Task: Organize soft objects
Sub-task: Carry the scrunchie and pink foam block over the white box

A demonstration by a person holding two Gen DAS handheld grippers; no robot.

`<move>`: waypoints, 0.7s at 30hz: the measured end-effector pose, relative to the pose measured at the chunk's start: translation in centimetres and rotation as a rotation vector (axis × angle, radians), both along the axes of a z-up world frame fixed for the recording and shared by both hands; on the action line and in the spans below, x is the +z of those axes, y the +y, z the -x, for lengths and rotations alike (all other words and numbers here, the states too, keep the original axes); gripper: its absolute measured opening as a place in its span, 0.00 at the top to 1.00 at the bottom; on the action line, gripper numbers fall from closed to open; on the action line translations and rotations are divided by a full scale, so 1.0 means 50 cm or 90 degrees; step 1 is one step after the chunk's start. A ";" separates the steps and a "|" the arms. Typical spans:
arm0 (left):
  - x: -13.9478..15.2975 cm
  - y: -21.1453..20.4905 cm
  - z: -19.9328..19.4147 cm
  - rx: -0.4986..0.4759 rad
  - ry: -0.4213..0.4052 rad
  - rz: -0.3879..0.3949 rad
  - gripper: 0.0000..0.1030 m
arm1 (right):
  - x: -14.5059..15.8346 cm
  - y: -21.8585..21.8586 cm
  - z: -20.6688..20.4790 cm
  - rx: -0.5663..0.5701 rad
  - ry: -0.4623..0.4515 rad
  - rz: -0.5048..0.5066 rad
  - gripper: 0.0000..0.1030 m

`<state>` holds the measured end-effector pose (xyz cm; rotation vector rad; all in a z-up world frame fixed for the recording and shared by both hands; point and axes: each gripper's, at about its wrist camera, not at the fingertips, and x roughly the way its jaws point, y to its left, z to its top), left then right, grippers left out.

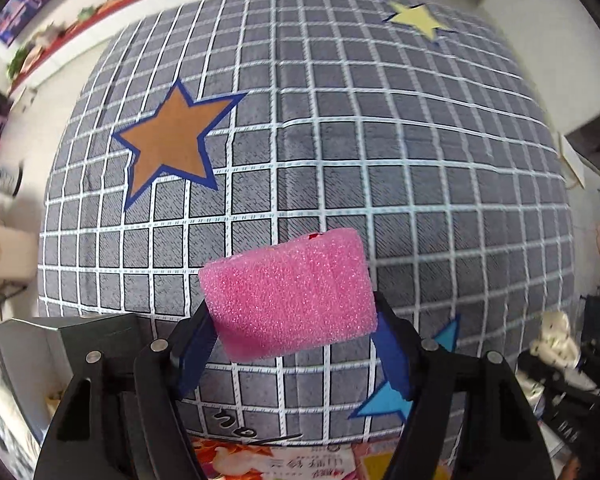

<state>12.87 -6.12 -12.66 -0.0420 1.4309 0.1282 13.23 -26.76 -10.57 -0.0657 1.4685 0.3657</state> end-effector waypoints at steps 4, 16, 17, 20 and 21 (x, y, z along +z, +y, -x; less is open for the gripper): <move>0.059 -0.008 0.067 -0.039 -0.024 0.005 0.27 | 0.047 -0.031 0.056 -0.059 -0.010 -0.021 0.66; 0.217 0.018 0.239 -0.098 -0.095 0.029 0.27 | 0.181 0.011 0.202 -0.122 -0.065 -0.053 0.66; 0.222 0.024 0.249 -0.100 -0.098 0.030 0.27 | 0.192 0.018 0.209 -0.123 -0.069 -0.057 0.66; 0.248 0.045 0.299 -0.104 -0.108 0.027 0.27 | 0.221 0.051 0.220 -0.114 -0.082 -0.068 0.66; 0.255 0.051 0.312 -0.104 -0.110 0.028 0.27 | 0.234 0.064 0.225 -0.107 -0.089 -0.074 0.66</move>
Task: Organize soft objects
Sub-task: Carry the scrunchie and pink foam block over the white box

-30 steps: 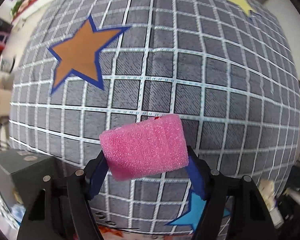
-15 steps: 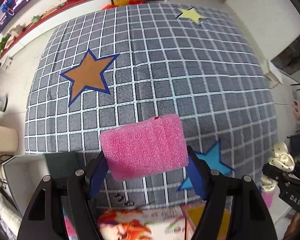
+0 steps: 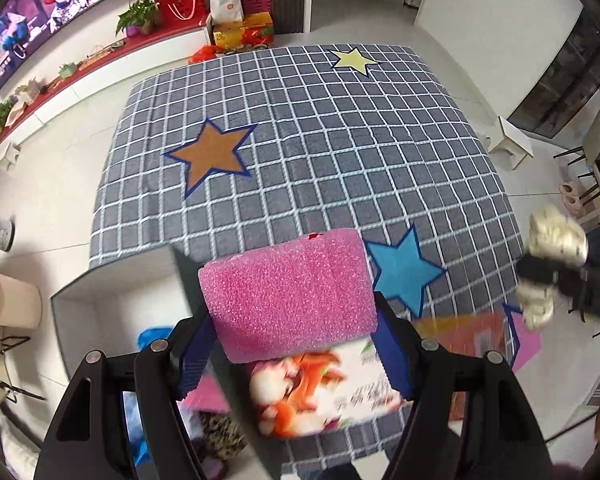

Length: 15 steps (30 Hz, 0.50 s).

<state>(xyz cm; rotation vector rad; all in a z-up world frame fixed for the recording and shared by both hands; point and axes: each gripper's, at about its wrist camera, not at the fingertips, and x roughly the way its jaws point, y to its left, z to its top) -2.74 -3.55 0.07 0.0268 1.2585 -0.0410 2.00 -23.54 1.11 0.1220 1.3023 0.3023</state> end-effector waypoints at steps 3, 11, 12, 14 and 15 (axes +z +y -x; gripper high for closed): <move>0.018 0.025 0.047 0.002 -0.006 -0.003 0.27 | 0.028 0.045 0.011 0.020 -0.015 -0.019 0.66; 0.040 0.098 0.139 0.069 -0.015 -0.005 0.27 | 0.028 0.185 0.057 0.114 -0.002 -0.037 0.66; 0.038 0.104 0.146 0.078 -0.013 -0.007 0.27 | 0.023 0.200 0.062 0.127 0.003 -0.033 0.66; 0.033 0.120 0.159 0.098 -0.009 -0.009 0.27 | 0.014 0.233 0.076 0.160 0.014 -0.025 0.66; 0.032 0.129 0.167 0.110 -0.007 -0.009 0.27 | 0.012 0.249 0.083 0.177 0.016 -0.022 0.66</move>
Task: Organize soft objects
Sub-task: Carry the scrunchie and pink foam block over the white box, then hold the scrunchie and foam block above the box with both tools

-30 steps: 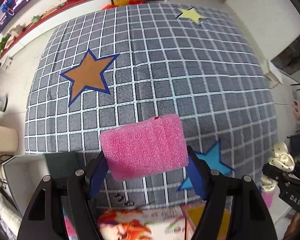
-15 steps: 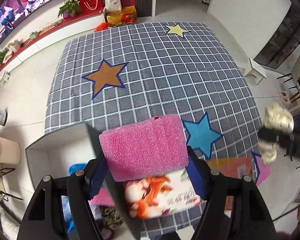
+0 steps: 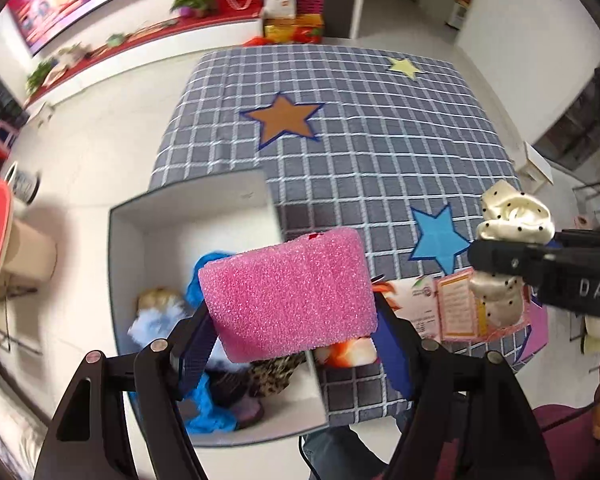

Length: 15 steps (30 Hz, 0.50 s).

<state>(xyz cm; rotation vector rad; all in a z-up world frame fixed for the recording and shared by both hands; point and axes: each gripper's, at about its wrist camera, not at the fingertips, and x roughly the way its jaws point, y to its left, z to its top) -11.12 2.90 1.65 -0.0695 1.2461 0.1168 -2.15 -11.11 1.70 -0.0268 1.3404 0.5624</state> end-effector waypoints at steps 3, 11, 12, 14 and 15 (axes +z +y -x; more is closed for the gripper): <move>0.001 0.021 0.022 0.025 -0.002 0.000 0.27 | 0.000 0.038 0.013 0.041 -0.008 0.007 0.66; 0.006 0.058 0.065 0.070 -0.006 -0.003 0.27 | -0.003 0.101 0.032 0.097 -0.007 0.009 0.66; 0.008 0.061 0.068 0.073 -0.008 -0.004 0.27 | -0.003 0.106 0.034 0.101 -0.007 0.009 0.66; 0.010 0.071 0.075 0.081 -0.010 -0.006 0.27 | -0.003 0.121 0.039 0.113 -0.008 0.010 0.66; 0.010 0.077 0.078 0.087 -0.011 -0.006 0.27 | -0.001 0.127 0.042 0.118 -0.010 0.010 0.66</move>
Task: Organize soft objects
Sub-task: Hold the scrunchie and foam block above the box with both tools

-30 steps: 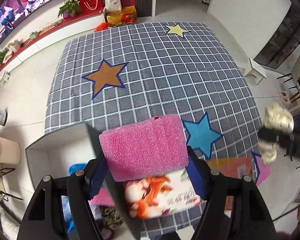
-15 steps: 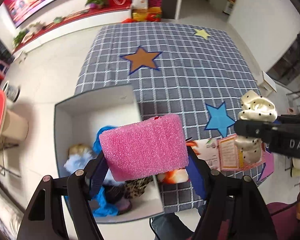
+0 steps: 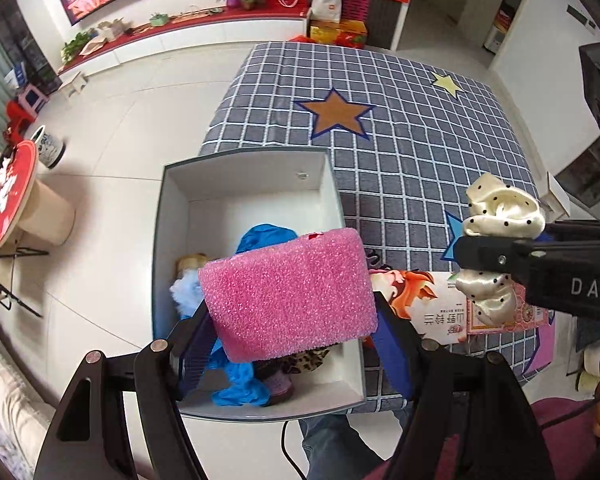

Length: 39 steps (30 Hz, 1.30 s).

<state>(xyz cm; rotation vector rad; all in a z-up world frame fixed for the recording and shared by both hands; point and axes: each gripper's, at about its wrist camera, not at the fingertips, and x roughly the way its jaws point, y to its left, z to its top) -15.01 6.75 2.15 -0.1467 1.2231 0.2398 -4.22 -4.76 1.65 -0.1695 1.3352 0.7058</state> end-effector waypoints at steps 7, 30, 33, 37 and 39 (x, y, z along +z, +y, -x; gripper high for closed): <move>0.001 0.029 0.017 0.030 -0.002 0.003 0.27 | 0.000 0.039 0.010 0.029 -0.004 0.005 0.66; -0.001 0.061 0.034 0.062 -0.005 0.015 0.27 | -0.005 0.077 0.022 0.053 0.001 0.018 0.66; -0.002 0.065 0.036 0.065 -0.006 0.019 0.27 | -0.005 0.079 0.023 0.055 0.000 0.020 0.66; -0.003 0.069 0.036 0.069 -0.007 0.023 0.27 | -0.006 0.081 0.025 0.056 -0.001 0.022 0.66; -0.003 0.070 0.035 0.069 -0.008 0.025 0.27 | -0.006 0.082 0.026 0.055 -0.001 0.023 0.66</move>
